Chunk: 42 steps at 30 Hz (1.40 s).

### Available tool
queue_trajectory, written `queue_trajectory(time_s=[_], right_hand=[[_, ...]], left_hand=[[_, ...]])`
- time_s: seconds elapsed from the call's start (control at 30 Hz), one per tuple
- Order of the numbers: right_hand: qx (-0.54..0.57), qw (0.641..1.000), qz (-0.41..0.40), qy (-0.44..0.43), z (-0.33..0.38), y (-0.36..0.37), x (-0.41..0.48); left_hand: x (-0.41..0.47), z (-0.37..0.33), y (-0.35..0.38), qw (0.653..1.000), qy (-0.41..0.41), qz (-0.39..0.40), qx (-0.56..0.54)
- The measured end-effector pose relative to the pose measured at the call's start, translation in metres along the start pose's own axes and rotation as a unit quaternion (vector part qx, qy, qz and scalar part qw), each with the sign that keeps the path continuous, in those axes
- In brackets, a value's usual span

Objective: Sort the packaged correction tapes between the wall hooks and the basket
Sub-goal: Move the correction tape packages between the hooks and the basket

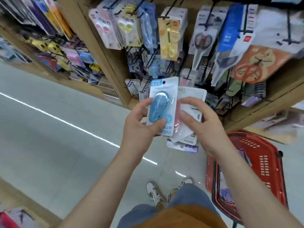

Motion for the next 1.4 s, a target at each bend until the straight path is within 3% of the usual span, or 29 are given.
queue_trajectory(time_s=[0.37, 0.57, 0.67, 0.8, 1.03, 1.17, 1.4], right_hand=[[-0.028, 0.990, 0.140, 0.012, 0.010, 0.106, 0.051], [-0.050, 0.984, 0.172, -0.008, 0.000, 0.135, 0.115], [-0.019, 0.985, 0.171, -0.004, 0.000, 0.141, 0.155], [-0.033, 0.987, 0.149, -0.046, 0.009, 0.146, 0.199], [0.046, 0.988, 0.148, 0.009, 0.018, 0.174, 0.251], [0.005, 0.993, 0.117, -0.005, 0.027, 0.189, 0.277], [-0.095, 0.994, 0.019, -0.059, 0.059, 0.221, 0.313]], left_hand=[[0.015, -0.022, -0.105, 0.999, -0.040, -0.022, -0.001], [0.082, -0.049, -0.131, 0.992, -0.067, -0.102, 0.004], [0.120, -0.075, -0.142, 0.994, -0.086, -0.062, -0.040], [0.161, -0.108, -0.159, 0.999, -0.052, -0.005, -0.014], [0.216, -0.142, -0.191, 1.000, -0.006, 0.029, -0.003], [0.249, -0.166, -0.216, 0.995, 0.026, 0.090, 0.039], [0.312, -0.219, -0.256, 0.985, 0.059, 0.164, 0.015]])
Point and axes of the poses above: each hand's wrist, its own x-axis towards the middle knuckle, its own y-axis out of the palm, z = x × y, the point moved 2 cm from there along x, towards the middle knuckle, and after that the axes turned 8 degrees about -y, right-handed, at the moved point
